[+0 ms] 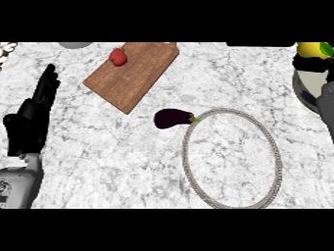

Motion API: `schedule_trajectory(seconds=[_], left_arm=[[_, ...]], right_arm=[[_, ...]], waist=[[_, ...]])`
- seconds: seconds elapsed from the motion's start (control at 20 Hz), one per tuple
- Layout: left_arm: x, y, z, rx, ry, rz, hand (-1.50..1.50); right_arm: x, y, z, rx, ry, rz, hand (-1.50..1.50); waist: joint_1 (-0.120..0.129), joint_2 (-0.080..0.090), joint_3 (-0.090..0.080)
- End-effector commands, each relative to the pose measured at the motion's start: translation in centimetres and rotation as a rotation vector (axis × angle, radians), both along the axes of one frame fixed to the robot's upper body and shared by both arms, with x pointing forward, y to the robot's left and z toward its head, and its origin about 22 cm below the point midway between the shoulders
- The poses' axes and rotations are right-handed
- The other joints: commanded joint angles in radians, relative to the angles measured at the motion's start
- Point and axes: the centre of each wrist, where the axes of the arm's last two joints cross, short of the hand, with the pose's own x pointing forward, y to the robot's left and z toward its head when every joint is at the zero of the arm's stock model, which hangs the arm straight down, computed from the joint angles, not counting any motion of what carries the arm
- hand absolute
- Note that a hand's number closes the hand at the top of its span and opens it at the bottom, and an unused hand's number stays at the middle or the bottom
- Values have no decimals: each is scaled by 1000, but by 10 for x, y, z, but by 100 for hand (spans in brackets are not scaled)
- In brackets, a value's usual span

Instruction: Pick the lemon from the placemat and place it in the bowl

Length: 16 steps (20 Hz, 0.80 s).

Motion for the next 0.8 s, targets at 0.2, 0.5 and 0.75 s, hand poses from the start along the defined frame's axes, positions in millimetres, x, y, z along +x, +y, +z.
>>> schedule_trajectory(seconds=[0.2, 0.5, 0.75], left_arm=[[6, 7, 14, 10, -2, -12, 0], [-1, -14, 2, -1, -7, -51, 0], [4, -15, 12, -1, -26, -48, 0]], right_arm=[[-20, -97, -26, -195, 119, -168, 150], [-31, -126, -46, -175, 159, -253, 150], [-32, -131, -46, 35, 152, -209, -150]], waist=[[21, 9, 1], [43, 15, 3], [49, 19, 6]])
